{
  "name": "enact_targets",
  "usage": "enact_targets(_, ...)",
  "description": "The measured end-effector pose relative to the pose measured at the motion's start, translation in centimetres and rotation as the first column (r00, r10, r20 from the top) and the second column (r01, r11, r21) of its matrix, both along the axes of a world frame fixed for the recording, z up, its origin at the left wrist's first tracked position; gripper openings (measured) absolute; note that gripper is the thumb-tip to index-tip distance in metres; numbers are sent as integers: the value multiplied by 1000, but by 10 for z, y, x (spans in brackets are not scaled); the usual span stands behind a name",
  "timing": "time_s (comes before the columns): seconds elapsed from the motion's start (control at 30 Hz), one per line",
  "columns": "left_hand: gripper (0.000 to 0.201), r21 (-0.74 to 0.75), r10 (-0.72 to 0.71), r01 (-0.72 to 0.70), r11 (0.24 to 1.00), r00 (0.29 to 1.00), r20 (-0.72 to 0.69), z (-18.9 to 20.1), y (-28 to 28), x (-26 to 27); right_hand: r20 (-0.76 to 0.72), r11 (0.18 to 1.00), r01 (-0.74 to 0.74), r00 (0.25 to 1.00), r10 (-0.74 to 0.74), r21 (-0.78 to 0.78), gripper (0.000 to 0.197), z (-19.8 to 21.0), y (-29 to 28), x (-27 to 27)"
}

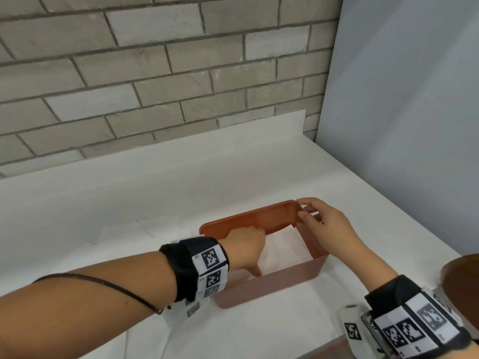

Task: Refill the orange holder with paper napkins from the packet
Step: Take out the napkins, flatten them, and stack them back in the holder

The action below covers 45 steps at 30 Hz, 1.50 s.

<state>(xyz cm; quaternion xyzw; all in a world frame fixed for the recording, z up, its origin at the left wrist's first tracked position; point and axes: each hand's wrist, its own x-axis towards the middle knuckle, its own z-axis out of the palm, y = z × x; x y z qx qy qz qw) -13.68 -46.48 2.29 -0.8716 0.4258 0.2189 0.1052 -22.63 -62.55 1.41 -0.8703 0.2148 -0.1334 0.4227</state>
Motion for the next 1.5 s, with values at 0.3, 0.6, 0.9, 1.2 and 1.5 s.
enact_targets(0.3,21,-212,104,-121,970,990,-91,-6,1,3,-26,1000,-10,1000,10,-10,28,0,0,0)
enact_targets(0.6,18,-318,156,-181,931,982,-103,-14,0,7,-34,1000,-2,999,2,-2,29,1,1,1)
enact_targets(0.9,48,-92,30,-28,995,999,17,-16,-4,-5,-21,1000,3,1000,-4,-11,30,2,1,-1)
enact_targets(1.2,54,-111,30,-42,993,993,-111,-13,-6,-2,-10,1000,2,1000,-2,-15,29,0,0,-1)
enact_targets(1.5,45,-151,83,-99,984,990,-110,-16,-11,-2,-6,1000,1,1000,-1,-22,29,-1,0,-1)
